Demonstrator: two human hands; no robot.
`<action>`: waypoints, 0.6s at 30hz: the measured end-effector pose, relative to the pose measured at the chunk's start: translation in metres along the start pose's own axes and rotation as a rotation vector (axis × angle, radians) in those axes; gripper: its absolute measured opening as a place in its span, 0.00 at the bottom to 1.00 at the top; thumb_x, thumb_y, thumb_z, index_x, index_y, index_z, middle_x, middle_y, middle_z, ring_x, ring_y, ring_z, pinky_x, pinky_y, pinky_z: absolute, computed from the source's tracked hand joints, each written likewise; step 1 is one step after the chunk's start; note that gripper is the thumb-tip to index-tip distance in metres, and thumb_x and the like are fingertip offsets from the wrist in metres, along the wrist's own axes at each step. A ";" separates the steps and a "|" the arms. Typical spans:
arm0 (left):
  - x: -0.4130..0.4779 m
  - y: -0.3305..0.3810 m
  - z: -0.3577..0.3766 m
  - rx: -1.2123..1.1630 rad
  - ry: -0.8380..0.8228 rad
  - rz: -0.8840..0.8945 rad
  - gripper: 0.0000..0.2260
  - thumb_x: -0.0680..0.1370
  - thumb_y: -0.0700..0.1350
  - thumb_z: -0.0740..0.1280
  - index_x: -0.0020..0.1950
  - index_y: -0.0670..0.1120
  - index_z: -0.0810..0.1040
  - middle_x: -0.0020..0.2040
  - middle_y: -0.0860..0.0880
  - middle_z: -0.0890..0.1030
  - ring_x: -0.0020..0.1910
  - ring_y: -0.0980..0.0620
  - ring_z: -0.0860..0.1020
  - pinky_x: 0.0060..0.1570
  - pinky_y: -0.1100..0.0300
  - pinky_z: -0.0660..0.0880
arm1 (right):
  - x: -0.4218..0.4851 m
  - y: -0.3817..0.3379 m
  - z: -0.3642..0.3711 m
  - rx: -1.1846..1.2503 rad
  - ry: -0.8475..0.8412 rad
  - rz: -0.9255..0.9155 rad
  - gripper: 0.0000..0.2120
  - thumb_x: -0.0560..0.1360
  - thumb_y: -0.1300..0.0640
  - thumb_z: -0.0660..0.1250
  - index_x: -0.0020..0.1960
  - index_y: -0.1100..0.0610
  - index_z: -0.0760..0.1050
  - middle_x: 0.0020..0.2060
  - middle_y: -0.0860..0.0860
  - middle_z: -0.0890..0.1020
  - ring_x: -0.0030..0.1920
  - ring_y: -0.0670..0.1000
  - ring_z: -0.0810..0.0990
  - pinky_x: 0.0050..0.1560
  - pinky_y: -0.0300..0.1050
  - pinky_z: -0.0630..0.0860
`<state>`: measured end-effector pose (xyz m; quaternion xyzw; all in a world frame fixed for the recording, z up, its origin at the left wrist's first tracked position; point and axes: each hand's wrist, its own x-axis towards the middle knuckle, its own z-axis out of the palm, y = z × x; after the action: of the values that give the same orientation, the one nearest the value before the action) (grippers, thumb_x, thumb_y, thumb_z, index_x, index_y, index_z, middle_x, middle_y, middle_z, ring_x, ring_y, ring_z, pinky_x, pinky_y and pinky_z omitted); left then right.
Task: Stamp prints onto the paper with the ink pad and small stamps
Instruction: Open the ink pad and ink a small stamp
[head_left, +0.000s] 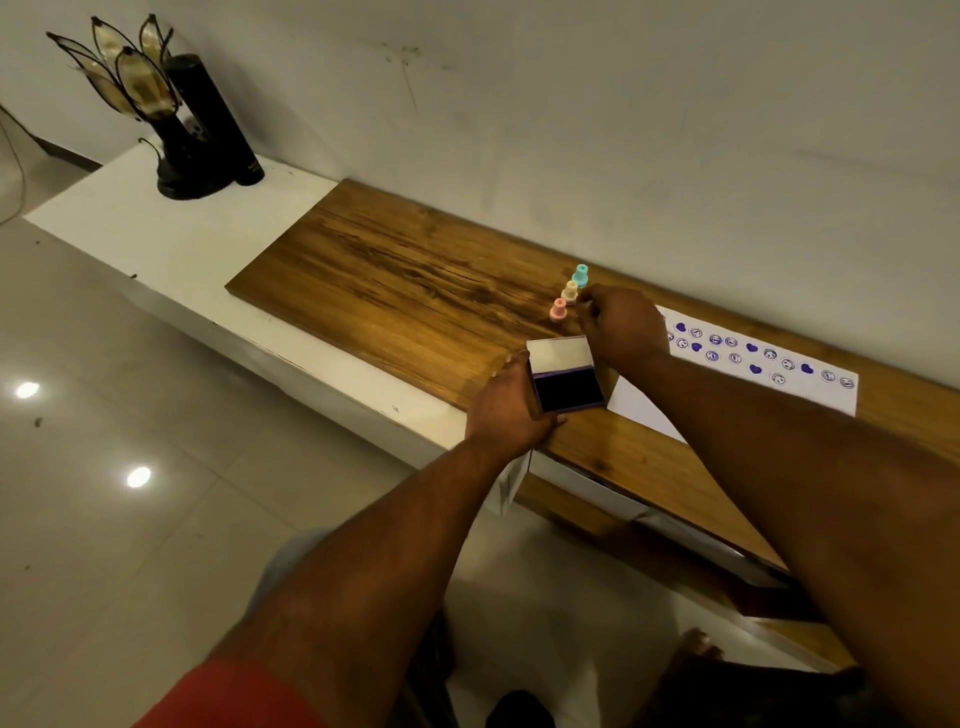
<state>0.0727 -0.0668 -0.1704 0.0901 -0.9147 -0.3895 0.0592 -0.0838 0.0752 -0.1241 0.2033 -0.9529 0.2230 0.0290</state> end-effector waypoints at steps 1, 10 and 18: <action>0.000 0.000 0.001 0.004 -0.003 -0.005 0.41 0.69 0.61 0.78 0.77 0.53 0.65 0.69 0.48 0.79 0.66 0.46 0.78 0.56 0.59 0.71 | 0.002 -0.004 0.002 -0.026 -0.007 -0.015 0.16 0.81 0.48 0.64 0.64 0.52 0.81 0.54 0.54 0.85 0.52 0.55 0.82 0.48 0.46 0.76; 0.003 -0.008 0.003 -0.003 -0.007 -0.021 0.43 0.68 0.60 0.80 0.78 0.51 0.65 0.68 0.49 0.79 0.66 0.48 0.78 0.59 0.56 0.74 | 0.029 -0.036 0.023 -0.139 -0.070 0.014 0.15 0.79 0.47 0.68 0.59 0.55 0.82 0.51 0.57 0.85 0.52 0.58 0.82 0.51 0.48 0.78; 0.006 -0.009 0.006 0.036 -0.016 -0.084 0.44 0.66 0.59 0.81 0.77 0.51 0.64 0.64 0.49 0.81 0.62 0.46 0.80 0.58 0.50 0.79 | 0.041 -0.081 0.038 -0.088 -0.234 0.012 0.10 0.79 0.55 0.68 0.56 0.59 0.82 0.53 0.58 0.84 0.54 0.58 0.83 0.52 0.49 0.80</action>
<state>0.0668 -0.0705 -0.1810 0.1263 -0.9174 -0.3758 0.0339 -0.0872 -0.0234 -0.1188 0.2209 -0.9598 0.1560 -0.0747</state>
